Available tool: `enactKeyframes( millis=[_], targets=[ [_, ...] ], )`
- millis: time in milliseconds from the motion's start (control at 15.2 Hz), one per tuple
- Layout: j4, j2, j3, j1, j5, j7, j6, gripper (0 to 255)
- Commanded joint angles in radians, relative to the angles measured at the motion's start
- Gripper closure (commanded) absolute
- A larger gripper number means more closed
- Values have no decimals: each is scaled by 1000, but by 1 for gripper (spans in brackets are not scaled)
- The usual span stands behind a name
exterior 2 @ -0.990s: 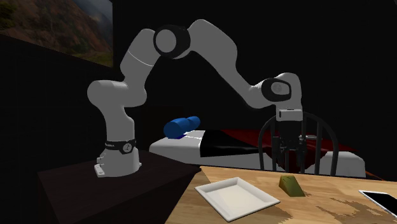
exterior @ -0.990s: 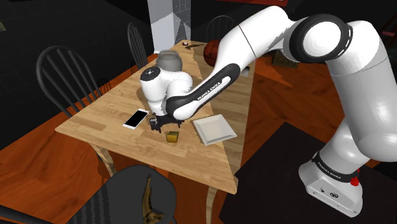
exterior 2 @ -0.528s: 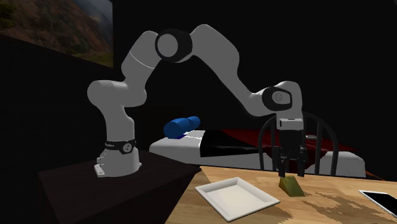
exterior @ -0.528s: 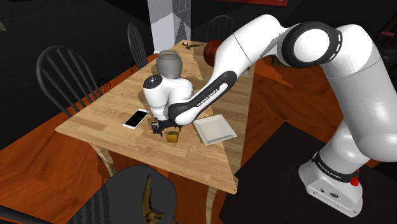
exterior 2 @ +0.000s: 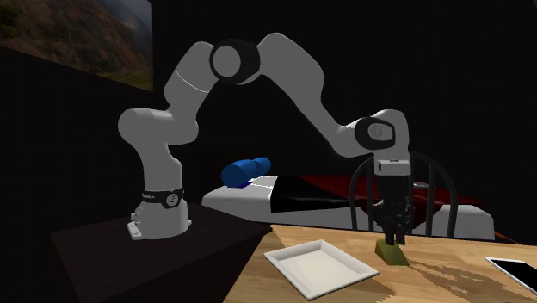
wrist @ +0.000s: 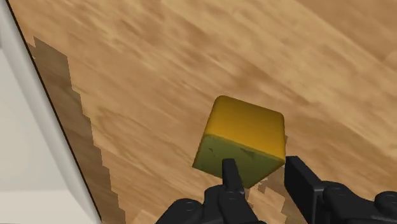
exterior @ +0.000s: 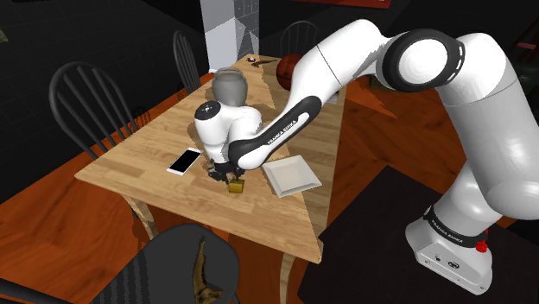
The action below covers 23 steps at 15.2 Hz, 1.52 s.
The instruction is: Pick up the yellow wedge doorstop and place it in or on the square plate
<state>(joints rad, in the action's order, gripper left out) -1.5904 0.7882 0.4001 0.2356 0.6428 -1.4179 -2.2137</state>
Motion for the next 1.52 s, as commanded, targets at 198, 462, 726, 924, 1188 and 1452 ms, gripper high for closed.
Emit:
enactKeyframes(
  millis=[198,462,726,924,1188,1452],
  targets=[
    [-3,1,0,0,0,0,0,255],
    [1,1,0,0,-1,1,2,255],
    [-250,-159,44,-92,6,22,-163,0],
    [-366,-226,63,-139,12,41,-254,0],
    [-350,-181,37,-125,43,22,-282,0],
    [-338,-151,21,-115,62,11,-298,0]
  ],
)
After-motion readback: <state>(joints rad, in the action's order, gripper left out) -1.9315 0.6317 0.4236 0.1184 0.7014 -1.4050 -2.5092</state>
